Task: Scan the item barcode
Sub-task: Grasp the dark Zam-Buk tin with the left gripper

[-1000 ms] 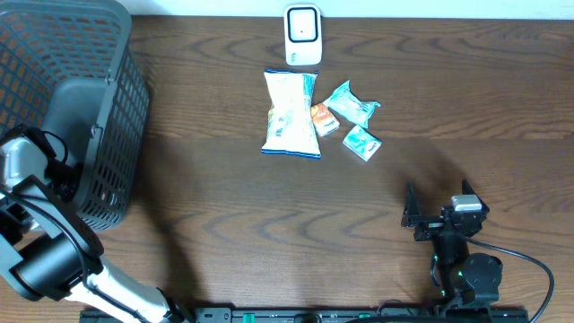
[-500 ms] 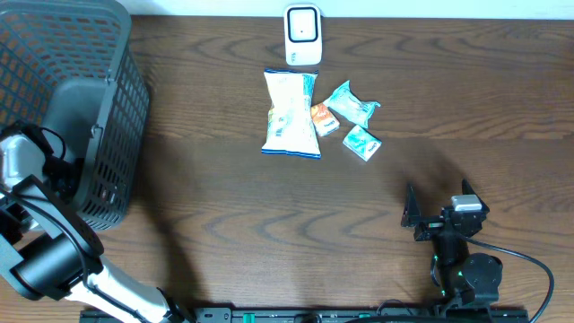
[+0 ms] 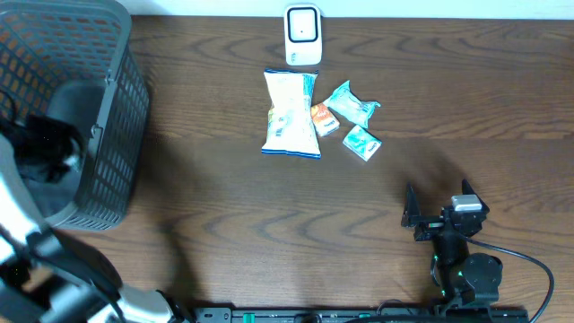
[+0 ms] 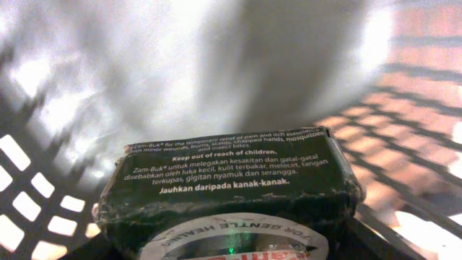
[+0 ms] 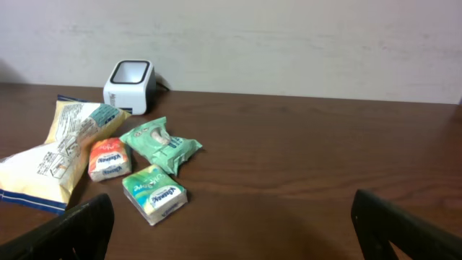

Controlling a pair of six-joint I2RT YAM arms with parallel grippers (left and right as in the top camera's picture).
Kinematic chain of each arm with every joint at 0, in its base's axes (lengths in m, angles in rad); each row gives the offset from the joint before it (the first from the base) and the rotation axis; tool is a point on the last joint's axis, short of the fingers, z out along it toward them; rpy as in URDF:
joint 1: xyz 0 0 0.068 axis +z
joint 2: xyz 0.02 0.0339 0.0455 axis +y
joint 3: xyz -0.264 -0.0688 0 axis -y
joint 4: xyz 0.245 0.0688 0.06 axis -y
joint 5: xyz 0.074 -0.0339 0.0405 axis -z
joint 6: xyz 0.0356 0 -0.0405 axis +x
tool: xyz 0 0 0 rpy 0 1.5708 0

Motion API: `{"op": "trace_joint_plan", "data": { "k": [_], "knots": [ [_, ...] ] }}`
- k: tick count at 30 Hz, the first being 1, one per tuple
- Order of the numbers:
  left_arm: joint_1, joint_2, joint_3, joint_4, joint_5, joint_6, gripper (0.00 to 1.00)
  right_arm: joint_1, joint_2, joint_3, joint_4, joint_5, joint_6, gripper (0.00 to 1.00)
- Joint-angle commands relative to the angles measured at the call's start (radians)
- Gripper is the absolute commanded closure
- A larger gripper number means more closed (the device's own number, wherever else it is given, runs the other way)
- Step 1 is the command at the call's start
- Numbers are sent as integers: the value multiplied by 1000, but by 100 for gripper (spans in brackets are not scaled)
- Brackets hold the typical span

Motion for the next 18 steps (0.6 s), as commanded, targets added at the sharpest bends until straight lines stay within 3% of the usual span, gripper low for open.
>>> {"op": "trace_joint_plan", "data": {
  "k": [1, 10, 18],
  "knots": [
    [1, -119, 55, 25, 79, 6, 49, -4, -3, -1, -5, 0, 0, 1],
    [-64, -374, 61, 150, 252, -19, 49, -4, -3, -1, -5, 0, 0, 1],
    [-429, -403, 61, 195, 250, -25, 48, -4, -3, -1, -5, 0, 0, 1]
  ]
}}
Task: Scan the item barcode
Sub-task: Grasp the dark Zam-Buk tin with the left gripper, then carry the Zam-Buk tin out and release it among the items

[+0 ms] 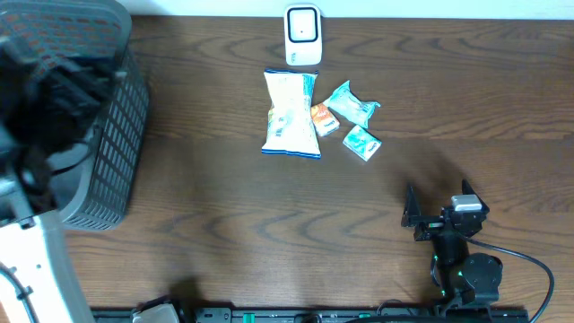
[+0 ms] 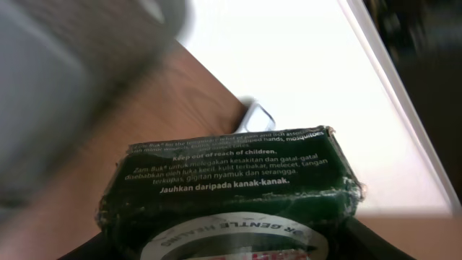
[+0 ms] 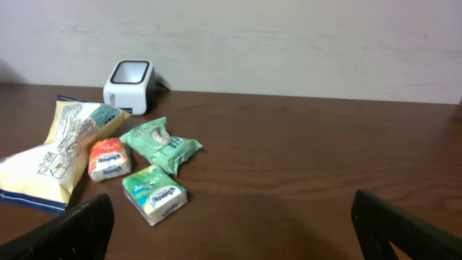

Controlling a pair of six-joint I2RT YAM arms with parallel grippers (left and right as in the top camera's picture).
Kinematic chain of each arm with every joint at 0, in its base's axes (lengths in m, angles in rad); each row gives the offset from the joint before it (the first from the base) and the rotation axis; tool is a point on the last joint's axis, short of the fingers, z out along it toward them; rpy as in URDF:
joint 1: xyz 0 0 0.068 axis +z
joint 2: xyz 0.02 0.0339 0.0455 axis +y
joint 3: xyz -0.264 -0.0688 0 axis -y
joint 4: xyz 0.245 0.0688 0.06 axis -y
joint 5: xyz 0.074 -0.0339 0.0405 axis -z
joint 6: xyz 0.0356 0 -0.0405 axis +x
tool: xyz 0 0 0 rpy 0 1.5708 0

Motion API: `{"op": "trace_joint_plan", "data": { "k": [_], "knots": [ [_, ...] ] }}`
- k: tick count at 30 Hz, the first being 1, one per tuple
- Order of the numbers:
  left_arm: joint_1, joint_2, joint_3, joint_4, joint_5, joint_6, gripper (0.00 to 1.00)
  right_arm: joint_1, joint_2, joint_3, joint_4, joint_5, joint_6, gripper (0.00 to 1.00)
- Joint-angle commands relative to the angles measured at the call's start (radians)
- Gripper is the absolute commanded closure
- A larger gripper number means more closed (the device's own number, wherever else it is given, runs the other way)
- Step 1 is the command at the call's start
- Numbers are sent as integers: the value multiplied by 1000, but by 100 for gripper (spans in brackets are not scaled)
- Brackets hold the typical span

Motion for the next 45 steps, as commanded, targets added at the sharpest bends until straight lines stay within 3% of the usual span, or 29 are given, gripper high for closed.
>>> {"op": "trace_joint_plan", "data": {
  "k": [1, 11, 19, 25, 26, 32, 39, 45],
  "knots": [
    [-176, 29, 15, 19, 22, -4, 49, -4, -3, -1, -4, 1, 0, 1],
    [-661, 259, 15, 58, -219, -2, 49, -4, -3, -1, -4, 1, 0, 1],
    [-904, 553, 15, 216, -262, 2, 49, -4, -3, -1, -4, 1, 0, 1],
    [-979, 717, 15, 256, -356, 1, 47, -4, -3, -1, -4, 1, 0, 1],
    [-986, 736, 15, 256, -362, 2, 41, -4, -3, -1, -4, 1, 0, 1],
    [-1007, 832, 15, 264, -364, 1, 28, -4, -3, -1, -4, 1, 0, 1],
    [-1006, 835, 16, 276, -364, 5, 10, -4, -3, -1, -4, 1, 0, 1],
    [-992, 759, 18, 250, -364, 123, 2, -4, -3, -1, -4, 1, 0, 1]
  ]
}}
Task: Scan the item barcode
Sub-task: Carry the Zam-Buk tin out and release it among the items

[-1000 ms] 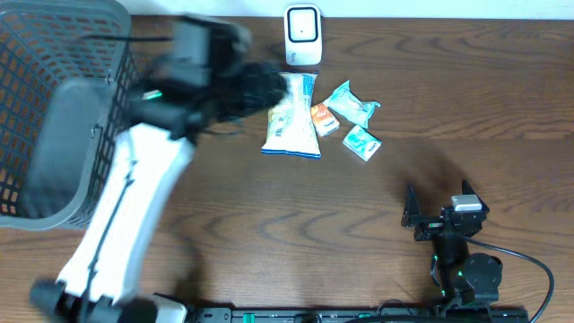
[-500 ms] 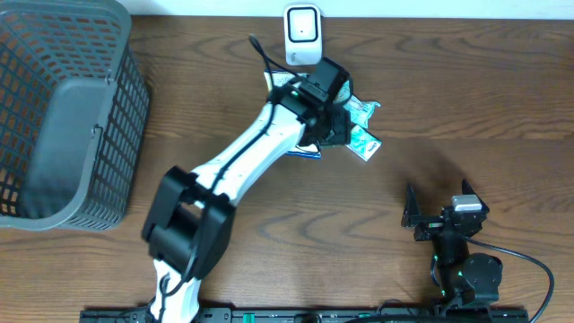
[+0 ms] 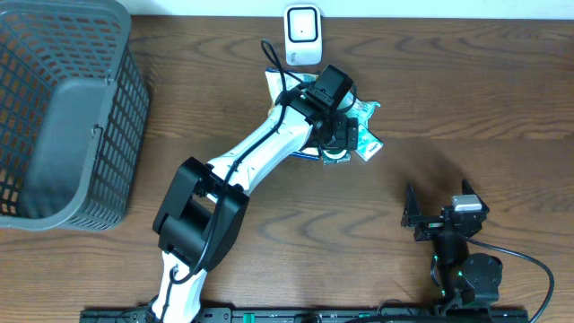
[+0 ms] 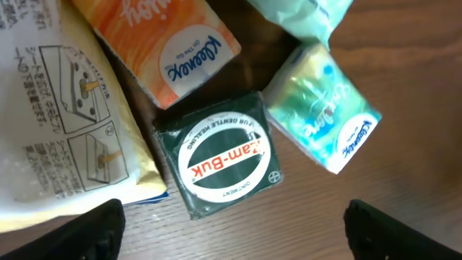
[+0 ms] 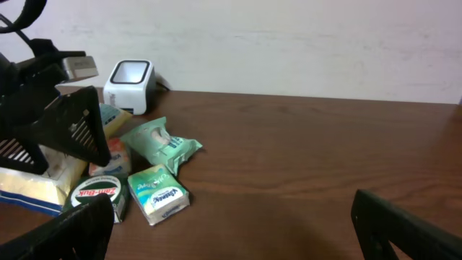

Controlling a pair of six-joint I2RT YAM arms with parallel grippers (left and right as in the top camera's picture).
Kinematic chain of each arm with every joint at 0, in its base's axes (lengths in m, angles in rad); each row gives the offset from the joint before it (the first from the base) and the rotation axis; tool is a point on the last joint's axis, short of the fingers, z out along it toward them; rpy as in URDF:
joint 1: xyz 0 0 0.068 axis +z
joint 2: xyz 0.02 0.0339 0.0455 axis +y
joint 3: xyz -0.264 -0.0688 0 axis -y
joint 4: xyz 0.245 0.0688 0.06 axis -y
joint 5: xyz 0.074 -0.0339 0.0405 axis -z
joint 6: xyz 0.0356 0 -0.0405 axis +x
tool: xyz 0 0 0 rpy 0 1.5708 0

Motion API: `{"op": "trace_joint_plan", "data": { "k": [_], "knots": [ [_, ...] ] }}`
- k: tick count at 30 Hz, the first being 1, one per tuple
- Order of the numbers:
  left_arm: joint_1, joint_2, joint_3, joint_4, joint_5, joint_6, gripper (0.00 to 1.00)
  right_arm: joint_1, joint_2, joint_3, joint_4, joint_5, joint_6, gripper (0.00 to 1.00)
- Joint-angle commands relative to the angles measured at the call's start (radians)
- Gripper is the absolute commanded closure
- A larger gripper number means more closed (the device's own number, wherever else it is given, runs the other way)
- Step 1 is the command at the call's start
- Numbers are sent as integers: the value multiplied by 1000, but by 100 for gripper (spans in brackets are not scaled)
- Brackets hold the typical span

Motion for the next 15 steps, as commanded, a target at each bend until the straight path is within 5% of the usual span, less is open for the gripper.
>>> {"op": "trace_joint_plan", "data": {
  "k": [1, 15],
  "knots": [
    [24, -104, 18, -24, -15, 93, 2, -4, -3, -1, -5, 0, 0, 1],
    [344, -509, 18, -368, -385, 101, 2, -4, -3, -1, -5, 1, 0, 1]
  ]
}}
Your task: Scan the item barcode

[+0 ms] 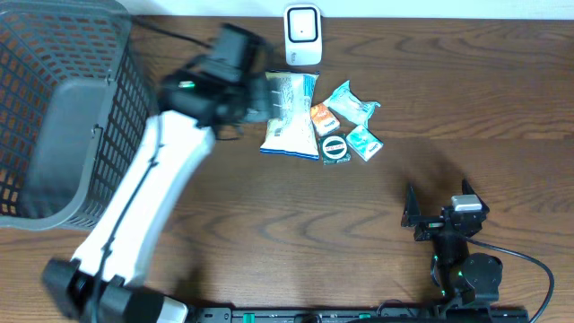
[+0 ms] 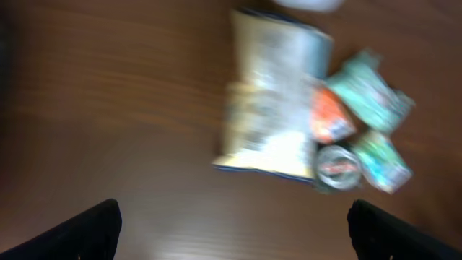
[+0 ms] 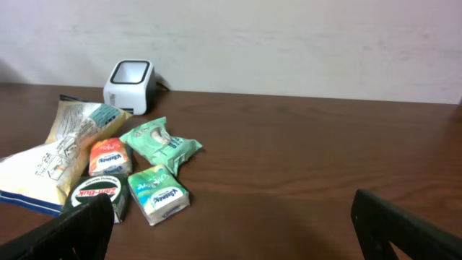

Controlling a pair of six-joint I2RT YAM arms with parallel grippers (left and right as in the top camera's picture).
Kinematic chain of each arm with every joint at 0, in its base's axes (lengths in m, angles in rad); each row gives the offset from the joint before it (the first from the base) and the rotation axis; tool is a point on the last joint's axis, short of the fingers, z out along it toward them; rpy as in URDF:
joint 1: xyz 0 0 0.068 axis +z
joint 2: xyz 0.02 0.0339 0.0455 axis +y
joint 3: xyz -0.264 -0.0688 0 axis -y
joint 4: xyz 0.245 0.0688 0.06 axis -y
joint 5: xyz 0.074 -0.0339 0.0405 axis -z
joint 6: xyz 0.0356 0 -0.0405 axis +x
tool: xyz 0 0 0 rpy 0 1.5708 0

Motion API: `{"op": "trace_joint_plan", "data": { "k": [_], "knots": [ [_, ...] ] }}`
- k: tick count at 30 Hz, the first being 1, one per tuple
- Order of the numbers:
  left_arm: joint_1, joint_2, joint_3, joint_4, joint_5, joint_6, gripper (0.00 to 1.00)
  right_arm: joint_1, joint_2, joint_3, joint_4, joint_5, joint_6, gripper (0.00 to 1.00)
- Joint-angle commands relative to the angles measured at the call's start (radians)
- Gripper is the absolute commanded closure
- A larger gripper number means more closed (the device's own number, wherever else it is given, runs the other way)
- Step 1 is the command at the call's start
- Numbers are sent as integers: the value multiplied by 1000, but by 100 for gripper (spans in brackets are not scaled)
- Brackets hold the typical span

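Observation:
The dark green Zam-Buk box (image 1: 335, 148) lies label up on the table between the chip bag (image 1: 290, 112) and a green Kleenex pack (image 1: 362, 142); the right wrist view shows the Zam-Buk box (image 3: 95, 195) too. The white scanner (image 1: 302, 36) stands at the far edge behind them. My left gripper (image 1: 247, 97) hangs blurred over the table left of the bag, open and empty; its view shows the Zam-Buk box (image 2: 338, 166) at a distance. My right gripper (image 1: 411, 213) rests open near the front right, well away from the items.
A grey mesh basket (image 1: 63, 117) fills the far left of the table. An orange Kleenex pack (image 1: 323, 118) and a green wrapped pack (image 1: 352, 105) lie beside the chip bag. The left arm crosses the table from the front left.
My left gripper was open right over the Zam-Buk box among the packs. It now hangs to the left of the chip bag, higher up. The box stays on the table.
My left gripper was shut on the Zam-Buk box inside the basket, then held it above the basket's rim. Later the box lay on the table beside the chip bag with the gripper open over it. Now the gripper is away to the left. The right arm has not moved.

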Motion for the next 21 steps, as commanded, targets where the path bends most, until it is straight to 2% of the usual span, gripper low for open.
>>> {"op": "trace_joint_plan", "data": {
  "k": [1, 10, 21],
  "knots": [
    [86, -45, 10, -43, -123, 16, 2, -4, -3, -1, -5, 0, 0, 1],
    [250, -82, 9, -148, -123, 16, 1, -4, -3, -1, -5, 0, 0, 1],
    [265, -81, -30, -209, -106, 12, 1, -4, -3, -1, -5, 0, 0, 1]
  ]
}}
